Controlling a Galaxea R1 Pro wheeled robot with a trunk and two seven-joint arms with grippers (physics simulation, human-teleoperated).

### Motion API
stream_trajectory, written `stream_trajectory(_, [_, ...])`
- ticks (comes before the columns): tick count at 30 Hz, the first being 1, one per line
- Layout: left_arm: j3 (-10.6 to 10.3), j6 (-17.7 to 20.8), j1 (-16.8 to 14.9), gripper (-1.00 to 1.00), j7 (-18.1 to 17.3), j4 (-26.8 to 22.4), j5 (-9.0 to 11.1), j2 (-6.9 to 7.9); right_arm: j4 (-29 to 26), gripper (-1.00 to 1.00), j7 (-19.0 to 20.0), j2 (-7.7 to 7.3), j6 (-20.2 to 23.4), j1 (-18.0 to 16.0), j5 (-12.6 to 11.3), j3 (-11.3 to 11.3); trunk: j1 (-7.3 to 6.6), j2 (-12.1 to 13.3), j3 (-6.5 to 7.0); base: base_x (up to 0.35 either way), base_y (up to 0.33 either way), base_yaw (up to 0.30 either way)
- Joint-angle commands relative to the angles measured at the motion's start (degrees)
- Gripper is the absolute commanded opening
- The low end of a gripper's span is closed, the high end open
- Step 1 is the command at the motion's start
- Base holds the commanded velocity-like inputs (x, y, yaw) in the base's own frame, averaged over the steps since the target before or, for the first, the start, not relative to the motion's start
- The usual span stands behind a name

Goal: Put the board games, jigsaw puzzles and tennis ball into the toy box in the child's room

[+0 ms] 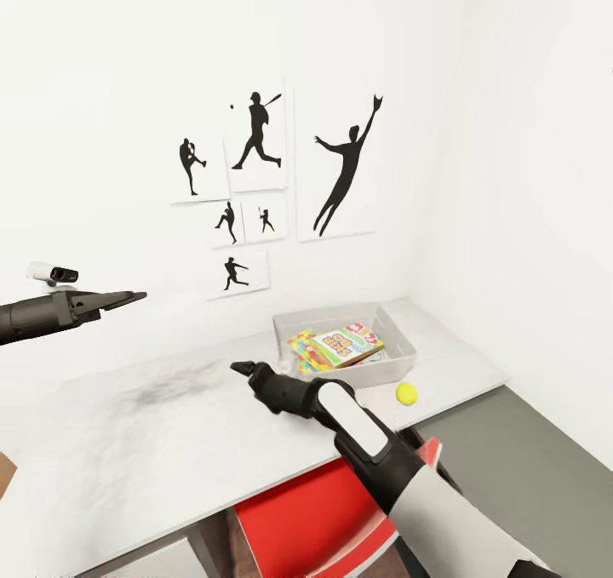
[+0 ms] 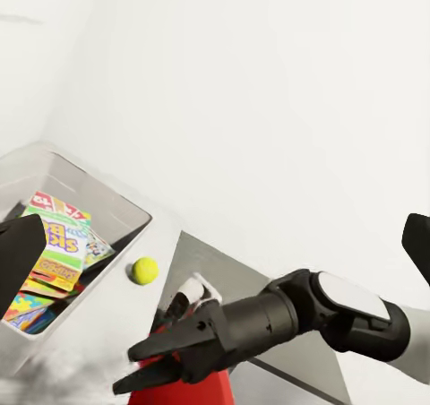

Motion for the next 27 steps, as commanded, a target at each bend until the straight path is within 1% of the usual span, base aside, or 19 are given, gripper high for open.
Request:
stream_trajectory(1, [-0.01,0.60,-0.05,1.00,-0.18,0.00,0.02,0.01,-0.02,1.00,-0.54,0.02,0.96,0.31,-0.49,0.00,0.04,-0.13,-0.13,-0.005,0.002,0.000])
stream_trajectory(4, [-0.01,0.60,-0.05,1.00,-0.18,0.00,0.02,0.01,0.15,1.00,-0.68,-0.11,4.08,1.14,-0.39,-0.12,0.04,-0.13,-0.13,-0.003,0.002,0.000])
stream_trajectory(10, [-0.01,0.13,-0.05,1.00,-0.18,0.00,0.02,0.04,0.30,1.00,-0.91,-0.45,7.22,2.14,-0.14,-0.26,0.04,-0.13,-0.13,-0.001,0.000,0.000])
stream_trajectory(14, [-0.01,-0.23,-0.05,1.00,-0.18,0.00,0.02,0.05,0.37,1.00,-1.03,-0.54,7.59,2.66,-0.09,-0.31,0.04,-0.13,-0.13,0.000,0.000,0.000])
stream_trajectory(18, [-0.01,-0.52,-0.05,1.00,-0.18,0.00,0.02,0.01,0.22,1.00,-1.06,-1.82,7.74,5.01,-0.24,-0.35,0.04,-0.13,-0.13,0.000,0.000,0.000])
stream_trajectory(22, [-0.01,-0.60,-0.03,1.00,-0.18,0.00,0.02,0.06,0.26,1.00,-1.22,-2.33,7.65,5.84,-0.20,-0.39,0.04,-0.13,-0.13,0.000,0.000,0.000])
stream_trajectory(27, [-0.01,-0.62,0.01,1.00,-0.18,0.00,0.03,0.02,0.32,1.00,-1.29,-2.92,7.84,6.06,-0.21,-0.45,0.04,-0.13,-0.13,0.000,0.000,0.000])
